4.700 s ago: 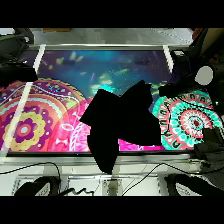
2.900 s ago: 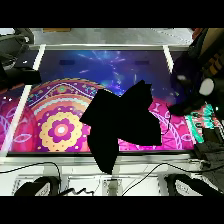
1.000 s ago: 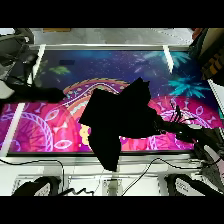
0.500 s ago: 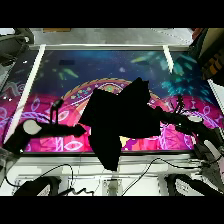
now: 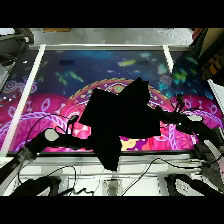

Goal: Fold the clothes and pants, and hang the long-sleeved shirts on hangers.

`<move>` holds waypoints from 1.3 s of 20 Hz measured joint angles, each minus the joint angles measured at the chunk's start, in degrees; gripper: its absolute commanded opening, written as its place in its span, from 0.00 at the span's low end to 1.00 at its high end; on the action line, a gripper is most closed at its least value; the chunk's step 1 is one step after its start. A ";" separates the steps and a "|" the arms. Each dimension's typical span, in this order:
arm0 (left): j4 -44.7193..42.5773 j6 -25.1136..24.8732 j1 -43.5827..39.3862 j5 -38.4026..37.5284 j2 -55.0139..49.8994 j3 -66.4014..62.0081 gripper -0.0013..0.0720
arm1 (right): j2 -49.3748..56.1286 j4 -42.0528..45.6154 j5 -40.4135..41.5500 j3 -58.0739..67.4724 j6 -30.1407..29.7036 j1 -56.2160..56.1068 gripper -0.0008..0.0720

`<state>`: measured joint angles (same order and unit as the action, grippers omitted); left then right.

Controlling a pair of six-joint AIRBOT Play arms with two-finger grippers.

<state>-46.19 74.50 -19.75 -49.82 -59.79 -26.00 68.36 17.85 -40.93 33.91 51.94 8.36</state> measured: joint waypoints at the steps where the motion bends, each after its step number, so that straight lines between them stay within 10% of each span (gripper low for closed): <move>1: 1.55 -0.13 -0.92 1.53 -1.49 0.07 0.63 | 0.00 0.07 -0.02 0.00 0.00 0.00 0.03; 6: 7.67 -0.50 -2.78 7.85 -6.08 -1.11 0.40 | 0.00 0.15 -0.85 0.07 0.00 -0.55 0.03; 7: 8.22 -1.03 -2.91 9.29 -6.49 -1.75 0.05 | 0.00 0.22 -1.03 0.09 0.00 -0.92 0.03; 16: 0.66 -6.47 2.97 23.34 -7.48 -9.18 0.03 | 0.00 0.50 -1.81 2.16 -0.22 -3.21 0.03; 17: -1.55 -6.60 4.79 24.65 -7.48 -10.05 0.09 | 0.00 0.50 -1.86 2.97 -0.24 -3.28 0.03; 19: -5.35 -6.84 8.39 26.67 -7.48 -11.34 0.77 | 0.00 0.63 -1.75 4.31 -0.26 -3.32 0.03; 26: -11.61 -7.02 22.27 16.06 -6.84 -12.72 0.78 | 0.02 4.35 -1.18 5.73 -0.26 -3.37 0.03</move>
<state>-57.80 67.48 2.52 -33.76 -66.63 -38.72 68.38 22.20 -42.11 39.64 51.68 4.99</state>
